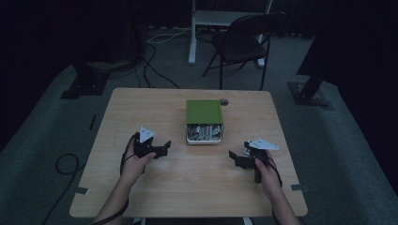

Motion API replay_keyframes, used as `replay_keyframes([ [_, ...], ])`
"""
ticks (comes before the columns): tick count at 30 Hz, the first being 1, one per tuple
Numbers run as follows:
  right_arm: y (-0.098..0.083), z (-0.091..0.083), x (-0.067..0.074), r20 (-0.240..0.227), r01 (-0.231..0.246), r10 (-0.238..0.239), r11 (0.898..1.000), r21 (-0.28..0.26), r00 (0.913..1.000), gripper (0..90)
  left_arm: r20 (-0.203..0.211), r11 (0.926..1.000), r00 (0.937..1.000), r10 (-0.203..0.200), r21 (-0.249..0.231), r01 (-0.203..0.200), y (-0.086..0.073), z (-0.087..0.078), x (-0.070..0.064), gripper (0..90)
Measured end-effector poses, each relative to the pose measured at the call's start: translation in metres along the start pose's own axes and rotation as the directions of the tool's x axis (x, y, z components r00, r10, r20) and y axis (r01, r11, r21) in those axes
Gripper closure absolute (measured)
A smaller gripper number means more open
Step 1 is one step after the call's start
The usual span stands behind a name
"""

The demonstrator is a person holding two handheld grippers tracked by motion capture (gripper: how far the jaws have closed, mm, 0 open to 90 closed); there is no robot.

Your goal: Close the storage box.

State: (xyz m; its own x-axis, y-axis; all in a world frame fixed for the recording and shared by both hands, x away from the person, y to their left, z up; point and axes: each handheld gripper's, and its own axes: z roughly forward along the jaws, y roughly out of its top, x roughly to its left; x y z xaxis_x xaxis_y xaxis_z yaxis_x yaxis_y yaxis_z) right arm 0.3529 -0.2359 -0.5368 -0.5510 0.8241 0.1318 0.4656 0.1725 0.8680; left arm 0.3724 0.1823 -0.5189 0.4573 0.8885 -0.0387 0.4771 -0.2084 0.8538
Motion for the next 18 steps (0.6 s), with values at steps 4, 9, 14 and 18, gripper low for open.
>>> replay_keyframes([
  [4, -0.006, -0.004, 0.001, -0.004, 0.000, 0.000, 1.000, 0.010, 1.0000, 13.0, -0.010, 0.9999, 0.9999, 0.000, 0.012, 0.000, -0.005, -0.003, 0.005, 8.0],
  [9, -0.014, -0.009, 0.000, 0.003, 0.032, -0.032, 0.999, 0.044, 0.9995, 13.0, -0.034, 0.9992, 0.9994, -0.008, 0.039, 0.009, -0.012, -0.007, 0.013, 8.1],
  [14, -0.020, -0.017, 0.002, -0.008, 0.044, -0.044, 0.998, 0.055, 0.9990, 13.0, -0.046, 0.9981, 0.9988, -0.016, 0.059, 0.019, -0.019, -0.011, 0.020, 8.0],
  [18, -0.023, -0.024, 0.005, -0.027, 0.072, -0.070, 0.995, 0.072, 0.9972, 13.1, -0.071, 0.9962, 0.9970, -0.030, 0.080, 0.036, -0.027, -0.017, 0.025, 8.1],
])
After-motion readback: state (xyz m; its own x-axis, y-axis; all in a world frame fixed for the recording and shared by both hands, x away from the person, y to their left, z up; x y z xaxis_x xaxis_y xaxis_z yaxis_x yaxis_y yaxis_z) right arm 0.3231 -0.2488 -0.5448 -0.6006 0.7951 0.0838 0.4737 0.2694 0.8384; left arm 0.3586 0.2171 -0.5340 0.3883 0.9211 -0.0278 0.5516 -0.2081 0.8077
